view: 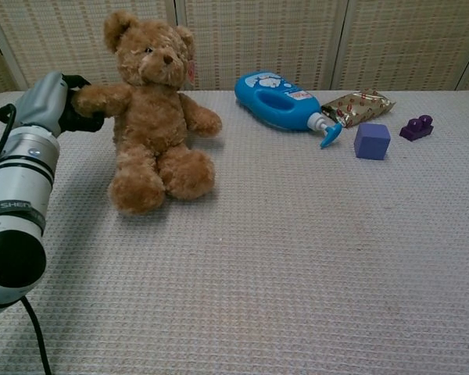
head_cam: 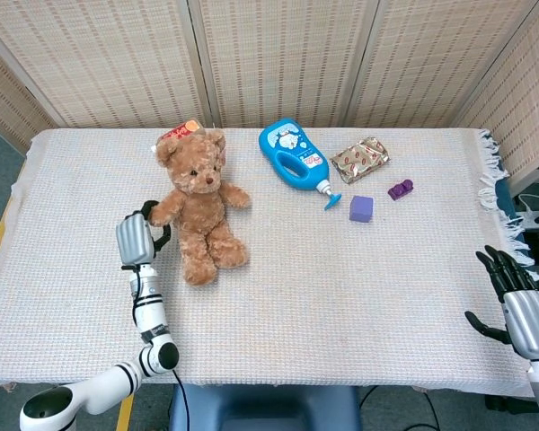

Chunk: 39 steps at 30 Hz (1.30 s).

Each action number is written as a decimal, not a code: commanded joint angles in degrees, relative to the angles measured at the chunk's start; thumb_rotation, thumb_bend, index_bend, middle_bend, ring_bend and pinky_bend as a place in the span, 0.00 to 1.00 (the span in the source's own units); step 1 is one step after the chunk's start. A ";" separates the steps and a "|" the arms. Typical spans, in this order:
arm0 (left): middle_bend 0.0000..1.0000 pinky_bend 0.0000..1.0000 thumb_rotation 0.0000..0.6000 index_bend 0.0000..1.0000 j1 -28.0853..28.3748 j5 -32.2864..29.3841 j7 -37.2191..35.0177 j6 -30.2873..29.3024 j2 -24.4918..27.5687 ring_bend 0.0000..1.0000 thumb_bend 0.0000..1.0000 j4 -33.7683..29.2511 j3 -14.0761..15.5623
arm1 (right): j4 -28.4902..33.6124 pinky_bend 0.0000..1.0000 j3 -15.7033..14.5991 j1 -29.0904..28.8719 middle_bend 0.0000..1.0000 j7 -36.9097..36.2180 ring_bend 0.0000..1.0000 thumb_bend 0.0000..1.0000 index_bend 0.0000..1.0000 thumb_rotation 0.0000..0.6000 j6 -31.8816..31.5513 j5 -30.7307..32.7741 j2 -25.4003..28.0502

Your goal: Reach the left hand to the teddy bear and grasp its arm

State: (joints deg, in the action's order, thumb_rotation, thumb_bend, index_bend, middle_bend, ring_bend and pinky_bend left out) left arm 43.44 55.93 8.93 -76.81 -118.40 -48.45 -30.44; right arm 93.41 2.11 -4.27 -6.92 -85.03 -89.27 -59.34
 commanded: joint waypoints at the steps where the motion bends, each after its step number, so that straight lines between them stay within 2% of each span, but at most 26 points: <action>1: 0.54 0.46 1.00 0.47 -0.68 -3.18 5.17 2.85 1.20 0.47 0.49 -3.05 -0.30 | 0.02 0.15 0.05 -0.02 0.00 0.11 0.00 0.10 0.00 1.00 0.08 0.15 -0.04; 4: 0.53 0.46 1.00 0.45 -0.76 -1.70 3.53 1.46 1.16 0.47 0.49 -3.02 -0.12 | 0.10 0.15 0.11 -0.10 0.00 0.15 0.00 0.10 0.00 1.00 0.32 0.38 0.04; 9: 0.50 0.46 1.00 0.40 -0.35 2.01 -1.22 -1.31 -0.14 0.45 0.49 0.51 0.73 | 0.24 0.15 0.10 -0.10 0.00 0.30 0.00 0.10 0.00 1.00 0.47 0.56 0.09; 13: 0.54 0.46 1.00 0.45 -0.90 -1.92 4.90 3.10 1.02 0.47 0.49 -1.98 0.34 | 0.21 0.15 0.18 0.00 0.00 0.24 0.00 0.10 0.00 1.00 0.17 0.53 0.04; 16: 0.55 0.46 1.00 0.46 -1.42 -2.72 6.62 3.42 2.08 0.48 0.49 -4.30 0.21 | 0.24 0.15 0.09 0.01 0.00 0.08 0.00 0.10 0.00 1.00 0.26 0.46 0.17; 23: 0.52 0.46 1.00 0.42 -0.84 3.85 -1.31 -1.64 0.30 0.47 0.49 0.45 1.88 | 0.25 0.15 0.17 -0.05 0.00 0.34 0.00 0.10 0.00 1.00 0.47 0.74 0.13; 27: 0.54 0.46 1.00 0.46 -1.39 1.76 3.00 1.89 1.30 0.48 0.49 -1.05 2.38 | 0.21 0.15 0.09 -0.06 0.00 0.43 0.00 0.10 0.00 1.00 0.49 0.59 0.08; 31: 0.53 0.46 1.00 0.45 -2.60 0.67 5.90 4.00 3.30 0.48 0.48 -3.93 3.31 | 0.19 0.15 0.21 -0.04 0.00 0.43 0.00 0.10 0.00 1.00 0.31 0.62 0.02; 33: 0.49 0.46 1.00 0.41 -3.42 1.49 5.19 5.10 4.56 0.46 0.47 -4.94 4.61 | 0.14 0.15 0.23 -0.06 0.00 0.50 0.00 0.10 0.00 1.00 0.43 0.77 -0.02; 36: 0.34 0.45 1.00 0.28 -4.73 3.98 4.92 5.98 7.01 0.39 0.47 -5.65 7.57 | 0.12 0.15 0.39 -0.16 0.00 0.24 0.00 0.10 0.00 1.00 0.44 0.82 -0.01; 39: 0.16 0.44 1.00 0.13 -6.54 7.82 4.65 4.89 10.31 0.24 0.47 -6.31 11.02 | -0.29 0.15 0.38 -0.13 0.00 -0.27 0.00 0.10 0.00 1.00 0.02 0.33 -0.11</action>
State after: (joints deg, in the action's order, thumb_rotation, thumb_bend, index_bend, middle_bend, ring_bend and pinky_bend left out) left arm 38.77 60.69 13.76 -71.73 -111.04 -53.63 -22.24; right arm 93.20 2.50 -4.41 -7.11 -84.93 -88.85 -59.42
